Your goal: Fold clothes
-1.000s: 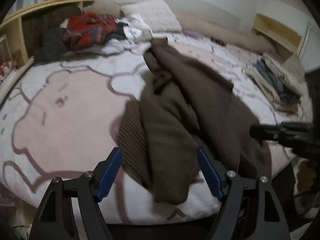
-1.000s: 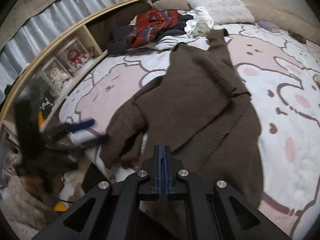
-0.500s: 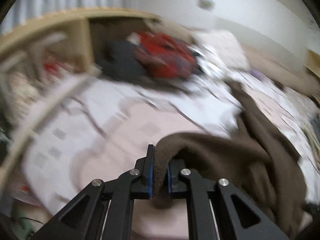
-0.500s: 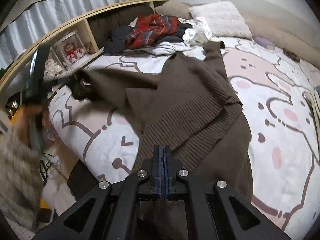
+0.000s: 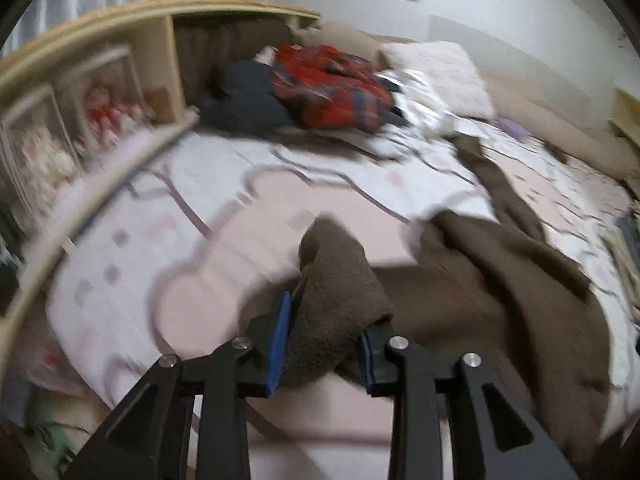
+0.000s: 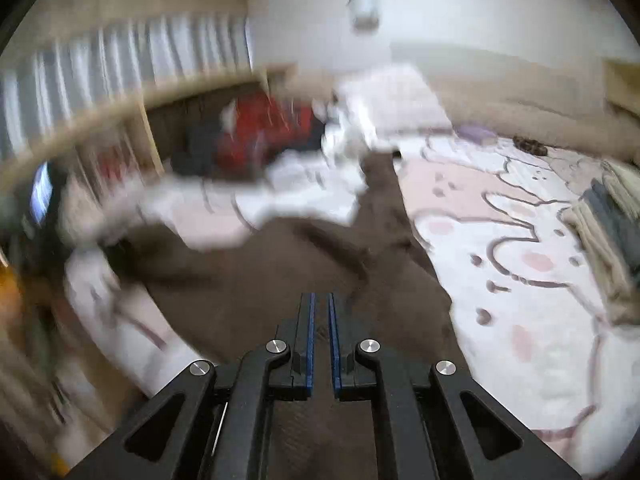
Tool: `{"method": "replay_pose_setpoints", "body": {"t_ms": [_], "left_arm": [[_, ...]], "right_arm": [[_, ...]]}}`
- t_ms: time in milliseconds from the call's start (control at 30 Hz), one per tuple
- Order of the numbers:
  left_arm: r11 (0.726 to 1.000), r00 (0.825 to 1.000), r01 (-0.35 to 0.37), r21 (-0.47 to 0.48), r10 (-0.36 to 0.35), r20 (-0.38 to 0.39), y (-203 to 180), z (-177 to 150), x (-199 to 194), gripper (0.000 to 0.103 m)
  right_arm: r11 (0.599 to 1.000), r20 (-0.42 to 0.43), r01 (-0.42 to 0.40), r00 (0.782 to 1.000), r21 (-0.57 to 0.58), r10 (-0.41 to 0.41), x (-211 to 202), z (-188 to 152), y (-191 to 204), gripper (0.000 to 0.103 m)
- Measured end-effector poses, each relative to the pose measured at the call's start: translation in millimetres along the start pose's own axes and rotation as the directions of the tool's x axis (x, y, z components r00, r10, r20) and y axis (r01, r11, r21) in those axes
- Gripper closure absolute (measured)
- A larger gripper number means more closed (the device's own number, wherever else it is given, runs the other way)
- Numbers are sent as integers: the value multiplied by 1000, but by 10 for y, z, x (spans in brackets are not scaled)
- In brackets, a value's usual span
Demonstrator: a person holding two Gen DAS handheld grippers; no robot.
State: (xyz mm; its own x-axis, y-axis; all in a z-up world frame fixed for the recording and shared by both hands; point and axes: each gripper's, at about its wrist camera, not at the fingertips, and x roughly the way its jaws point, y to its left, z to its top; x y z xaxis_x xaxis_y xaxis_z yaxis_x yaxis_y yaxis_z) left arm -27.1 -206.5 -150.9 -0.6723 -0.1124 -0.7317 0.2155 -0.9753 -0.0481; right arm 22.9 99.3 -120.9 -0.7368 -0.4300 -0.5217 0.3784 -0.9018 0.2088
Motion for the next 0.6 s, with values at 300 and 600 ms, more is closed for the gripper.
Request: {"method": "replay_pose_setpoints", "body": {"t_ms": [300, 600], "left_arm": [[994, 993, 108, 2, -107, -47, -495, -350, -228, 73], [998, 997, 67, -11, -68, -41, -391, -424, -478, 72]], "right_arm": [[979, -284, -140, 954, -147, 94, 379, -163, 64, 97], [957, -282, -249, 938, -152, 199, 260, -202, 168, 14]]}}
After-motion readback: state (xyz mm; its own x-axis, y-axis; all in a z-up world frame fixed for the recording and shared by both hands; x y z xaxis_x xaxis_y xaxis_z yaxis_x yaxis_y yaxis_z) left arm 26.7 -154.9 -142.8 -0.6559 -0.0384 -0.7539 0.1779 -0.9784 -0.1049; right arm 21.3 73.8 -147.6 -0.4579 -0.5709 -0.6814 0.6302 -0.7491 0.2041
